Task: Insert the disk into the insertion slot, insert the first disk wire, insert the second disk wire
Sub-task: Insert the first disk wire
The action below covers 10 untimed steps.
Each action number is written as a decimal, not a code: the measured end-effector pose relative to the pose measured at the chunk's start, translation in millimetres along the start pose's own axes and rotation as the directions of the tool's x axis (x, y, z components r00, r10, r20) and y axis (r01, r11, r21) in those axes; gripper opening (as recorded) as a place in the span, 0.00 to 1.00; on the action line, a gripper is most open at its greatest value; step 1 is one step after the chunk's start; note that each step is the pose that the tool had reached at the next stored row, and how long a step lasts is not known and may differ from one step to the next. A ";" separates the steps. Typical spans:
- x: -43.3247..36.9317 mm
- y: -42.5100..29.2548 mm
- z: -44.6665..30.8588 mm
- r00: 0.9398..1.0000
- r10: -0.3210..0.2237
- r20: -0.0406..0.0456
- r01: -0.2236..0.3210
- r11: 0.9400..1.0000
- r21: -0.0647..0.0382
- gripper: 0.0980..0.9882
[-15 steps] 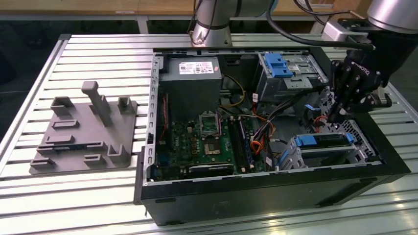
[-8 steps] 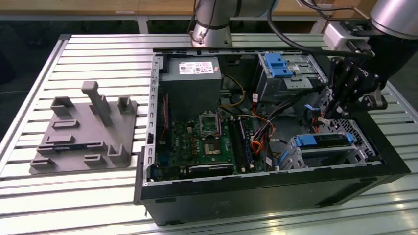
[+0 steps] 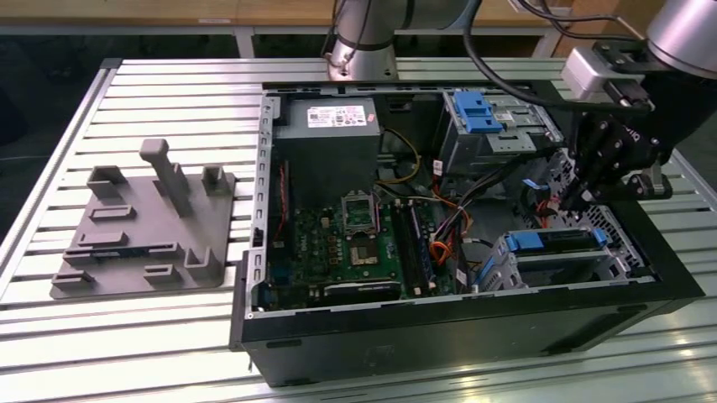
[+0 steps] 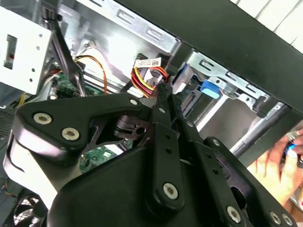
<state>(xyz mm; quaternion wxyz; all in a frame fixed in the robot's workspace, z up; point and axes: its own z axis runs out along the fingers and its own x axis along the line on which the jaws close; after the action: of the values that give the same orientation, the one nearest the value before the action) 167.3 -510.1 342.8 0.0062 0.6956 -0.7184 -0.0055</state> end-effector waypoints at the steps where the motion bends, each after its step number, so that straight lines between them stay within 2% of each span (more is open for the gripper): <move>1: 0.4 0.0 -0.1 1.000 0.000 0.013 0.000 1.000 0.000 0.07; 2: 0.8 0.0 -0.3 1.000 0.000 0.026 0.000 1.000 -0.001 0.07; 4: 2.0 0.0 -0.9 0.999 -0.001 0.048 0.001 1.000 -0.002 0.07; 5: 2.6 0.0 -0.9 0.999 -0.001 0.051 0.001 1.000 -0.002 0.07; 10: 2.5 0.0 -0.9 0.999 -0.001 0.052 0.001 1.000 -0.002 0.07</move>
<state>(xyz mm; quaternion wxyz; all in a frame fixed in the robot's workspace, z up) 167.3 -512.6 343.7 -0.0119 0.6955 -0.7181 -0.0242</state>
